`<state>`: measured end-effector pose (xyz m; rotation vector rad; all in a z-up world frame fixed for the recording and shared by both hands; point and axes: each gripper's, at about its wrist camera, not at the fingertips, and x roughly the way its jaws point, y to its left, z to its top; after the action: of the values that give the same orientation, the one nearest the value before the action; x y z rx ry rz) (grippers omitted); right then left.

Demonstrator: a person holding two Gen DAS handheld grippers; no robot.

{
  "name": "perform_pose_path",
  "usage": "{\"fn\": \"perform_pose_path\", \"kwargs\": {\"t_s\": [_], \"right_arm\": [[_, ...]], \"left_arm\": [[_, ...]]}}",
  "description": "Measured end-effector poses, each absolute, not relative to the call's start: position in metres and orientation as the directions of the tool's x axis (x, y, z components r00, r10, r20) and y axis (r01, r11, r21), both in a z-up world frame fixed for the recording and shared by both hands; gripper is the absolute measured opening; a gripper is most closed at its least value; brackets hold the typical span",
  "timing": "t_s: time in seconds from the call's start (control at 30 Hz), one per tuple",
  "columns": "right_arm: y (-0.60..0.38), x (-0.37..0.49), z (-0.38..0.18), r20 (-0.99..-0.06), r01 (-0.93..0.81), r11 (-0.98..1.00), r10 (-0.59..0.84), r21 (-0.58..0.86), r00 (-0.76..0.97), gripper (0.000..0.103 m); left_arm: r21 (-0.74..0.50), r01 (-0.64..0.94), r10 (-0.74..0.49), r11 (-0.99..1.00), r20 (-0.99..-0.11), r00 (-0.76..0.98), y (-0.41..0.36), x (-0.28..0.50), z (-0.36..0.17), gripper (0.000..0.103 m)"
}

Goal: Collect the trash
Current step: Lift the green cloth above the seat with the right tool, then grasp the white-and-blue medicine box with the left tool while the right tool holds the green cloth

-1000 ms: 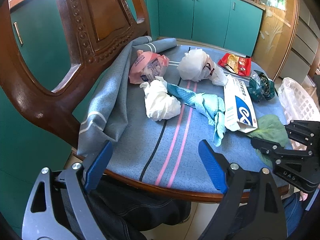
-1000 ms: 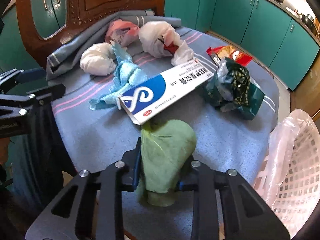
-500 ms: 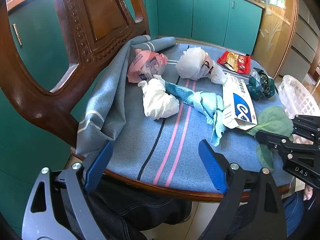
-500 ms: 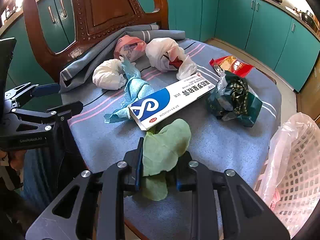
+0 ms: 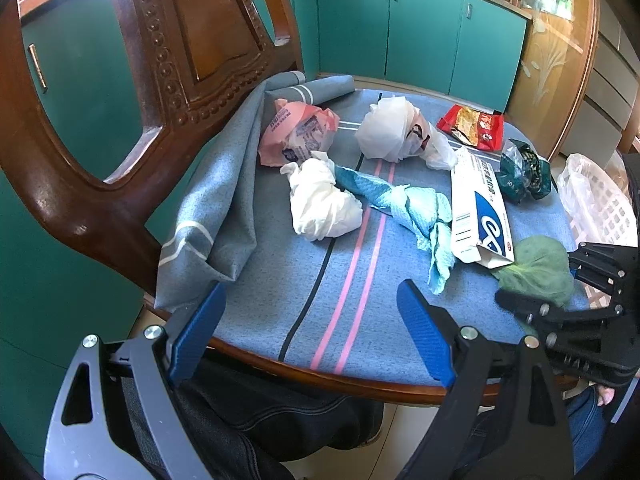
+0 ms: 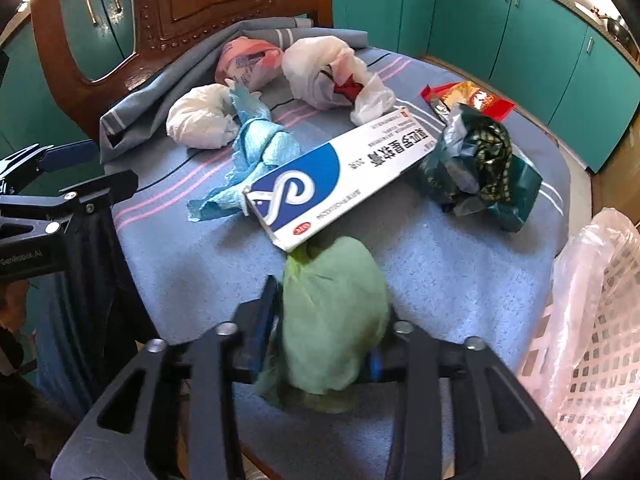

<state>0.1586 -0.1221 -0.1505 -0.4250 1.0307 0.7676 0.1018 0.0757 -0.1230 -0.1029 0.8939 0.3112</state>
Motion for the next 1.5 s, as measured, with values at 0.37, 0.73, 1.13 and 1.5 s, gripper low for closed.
{"fn": "perform_pose_path", "kwargs": {"t_s": [0.37, 0.73, 1.13, 1.5], "right_arm": [[-0.131, 0.158, -0.134, -0.851, -0.756, 0.65, 0.438, 0.076, 0.291, 0.019], [-0.19, 0.169, -0.078, -0.698, -0.71, 0.652, 0.638, 0.267, 0.325, 0.019], [-0.226, 0.191, -0.066, -0.64, -0.569, 0.76, 0.613, 0.315, 0.465, 0.019], [-0.231, 0.197, -0.071, -0.65, -0.519, 0.792, 0.584, 0.322, 0.487, 0.019]], "left_arm": [[0.014, -0.328, 0.223, 0.945, -0.759, 0.612, 0.082, 0.101, -0.116, 0.088], [-0.036, -0.268, 0.156, 0.963, -0.735, 0.66, 0.069, 0.116, -0.104, 0.088], [-0.073, -0.093, 0.006, 0.993, -0.753, 0.658, 0.004, 0.148, -0.108, 0.088], [0.054, -0.015, 0.052, 0.998, -0.787, 0.614, -0.05, 0.174, -0.134, 0.079]]}}
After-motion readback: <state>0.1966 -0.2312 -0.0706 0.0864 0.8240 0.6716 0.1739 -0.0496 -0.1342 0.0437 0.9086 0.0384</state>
